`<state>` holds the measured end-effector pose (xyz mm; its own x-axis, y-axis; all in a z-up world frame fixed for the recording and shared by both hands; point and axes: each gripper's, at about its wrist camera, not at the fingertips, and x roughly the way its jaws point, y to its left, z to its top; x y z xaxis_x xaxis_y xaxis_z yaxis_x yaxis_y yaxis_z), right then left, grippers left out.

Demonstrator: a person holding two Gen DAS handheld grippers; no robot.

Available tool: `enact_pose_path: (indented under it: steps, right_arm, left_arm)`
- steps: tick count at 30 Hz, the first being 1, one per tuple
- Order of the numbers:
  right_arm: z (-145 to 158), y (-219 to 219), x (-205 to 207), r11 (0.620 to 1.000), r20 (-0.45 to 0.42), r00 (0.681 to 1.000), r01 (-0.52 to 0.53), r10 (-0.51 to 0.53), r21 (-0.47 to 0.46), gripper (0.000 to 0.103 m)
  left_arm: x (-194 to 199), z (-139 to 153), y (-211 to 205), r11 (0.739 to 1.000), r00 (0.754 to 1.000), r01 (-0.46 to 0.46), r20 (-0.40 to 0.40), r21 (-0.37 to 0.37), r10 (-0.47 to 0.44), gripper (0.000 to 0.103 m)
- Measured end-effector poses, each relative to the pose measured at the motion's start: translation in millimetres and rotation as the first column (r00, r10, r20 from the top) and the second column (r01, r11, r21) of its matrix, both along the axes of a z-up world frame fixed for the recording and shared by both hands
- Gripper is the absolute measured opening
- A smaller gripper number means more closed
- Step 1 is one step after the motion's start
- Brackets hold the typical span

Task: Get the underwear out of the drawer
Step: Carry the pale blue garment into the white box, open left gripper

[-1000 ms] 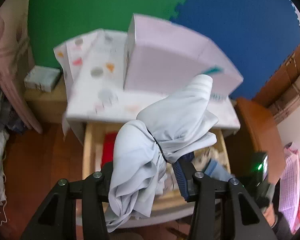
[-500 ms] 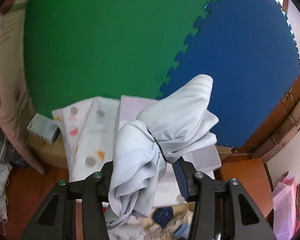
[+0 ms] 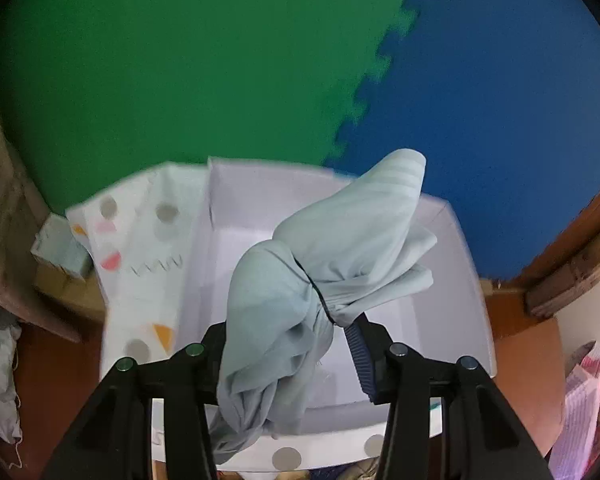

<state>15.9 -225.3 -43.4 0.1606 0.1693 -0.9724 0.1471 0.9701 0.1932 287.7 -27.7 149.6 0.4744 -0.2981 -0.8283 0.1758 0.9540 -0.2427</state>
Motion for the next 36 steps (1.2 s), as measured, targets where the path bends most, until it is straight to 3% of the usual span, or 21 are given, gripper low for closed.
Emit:
enact_pose_path:
  steps: [5,9,12,24,30,36]
  right_arm:
    - [0,-1,0,1.0,0.0,1.0,0.003,-0.003,0.009,0.044]
    - [0,-1,1,1.0,-0.003,1.0,0.005,-0.005,0.017,0.044]
    - [0,1,1,1.0,-0.005,1.0,0.0,0.0,0.009,0.044]
    - [0,1,2,1.0,-0.008,1.0,0.001,-0.001,0.01,0.044]
    - [1,1,3,1.0,-0.007,1.0,0.003,-0.003,0.012,0.044]
    - [1,1,3,1.0,-0.007,1.0,0.005,-0.005,0.018,0.044]
  left_arm:
    - [-2,-37,-8,0.996,0.999,0.013,-0.039,0.084,-0.01,0.048]
    - [-6,-50,-4,0.991,0.998,0.027,-0.065,0.128,-0.019,0.048]
    - [-13,-54,-7,0.975,0.997,0.063,-0.049,0.214,-0.054,0.048]
    - [-37,-53,3,0.959,0.995,0.096,-0.033,0.266,-0.09,0.048]
    - [-30,-47,13,0.975,0.999,0.049,-0.014,0.216,-0.047,0.062]
    - [-26,-43,15,0.988,0.999,0.039,-0.031,0.148,-0.035,0.063]
